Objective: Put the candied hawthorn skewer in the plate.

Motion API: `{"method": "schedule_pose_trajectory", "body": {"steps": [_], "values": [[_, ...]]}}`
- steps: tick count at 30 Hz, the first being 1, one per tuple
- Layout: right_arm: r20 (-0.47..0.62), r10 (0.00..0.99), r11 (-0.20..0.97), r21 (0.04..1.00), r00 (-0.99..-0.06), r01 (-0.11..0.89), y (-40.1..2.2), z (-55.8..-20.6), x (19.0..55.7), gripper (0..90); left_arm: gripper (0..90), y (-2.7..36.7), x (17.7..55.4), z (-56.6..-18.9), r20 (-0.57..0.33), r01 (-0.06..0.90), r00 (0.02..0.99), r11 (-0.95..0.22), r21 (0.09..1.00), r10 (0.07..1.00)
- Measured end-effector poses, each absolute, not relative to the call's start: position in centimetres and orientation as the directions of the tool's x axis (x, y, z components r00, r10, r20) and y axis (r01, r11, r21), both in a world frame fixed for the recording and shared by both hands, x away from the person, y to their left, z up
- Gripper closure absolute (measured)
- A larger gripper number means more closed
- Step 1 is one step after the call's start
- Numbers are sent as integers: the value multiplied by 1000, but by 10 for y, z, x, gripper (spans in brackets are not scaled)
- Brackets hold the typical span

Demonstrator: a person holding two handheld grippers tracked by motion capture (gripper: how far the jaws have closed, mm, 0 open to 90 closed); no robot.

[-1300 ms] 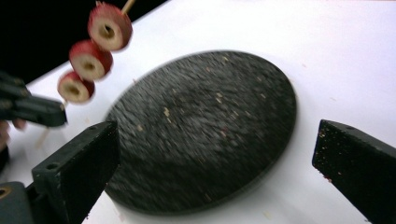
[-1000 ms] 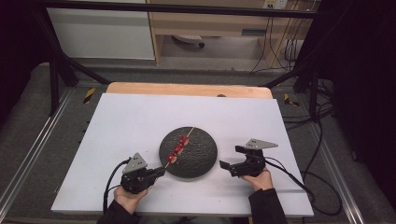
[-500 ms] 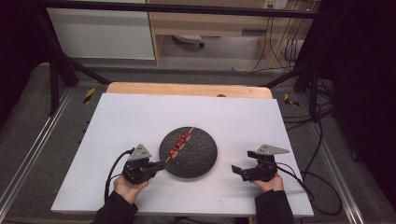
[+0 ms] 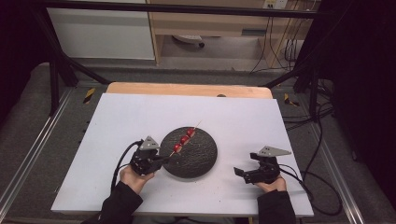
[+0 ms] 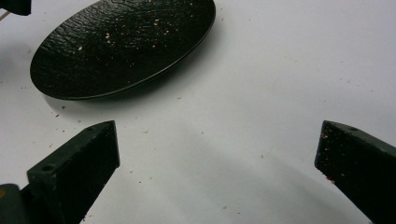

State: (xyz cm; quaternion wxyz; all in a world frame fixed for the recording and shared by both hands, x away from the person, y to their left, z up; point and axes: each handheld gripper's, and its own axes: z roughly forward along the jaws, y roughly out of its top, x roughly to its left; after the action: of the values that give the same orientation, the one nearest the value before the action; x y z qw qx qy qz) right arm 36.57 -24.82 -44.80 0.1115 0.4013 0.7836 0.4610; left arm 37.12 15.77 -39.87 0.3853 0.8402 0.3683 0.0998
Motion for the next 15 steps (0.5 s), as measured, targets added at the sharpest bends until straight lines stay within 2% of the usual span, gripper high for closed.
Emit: {"method": "schedule_pose_trajectory", "body": {"steps": [15], "values": [[200,733,247,813,-650,528,-250,-447,365,5,882,142,385,-408,-82,580,699,-496,646,710]]}}
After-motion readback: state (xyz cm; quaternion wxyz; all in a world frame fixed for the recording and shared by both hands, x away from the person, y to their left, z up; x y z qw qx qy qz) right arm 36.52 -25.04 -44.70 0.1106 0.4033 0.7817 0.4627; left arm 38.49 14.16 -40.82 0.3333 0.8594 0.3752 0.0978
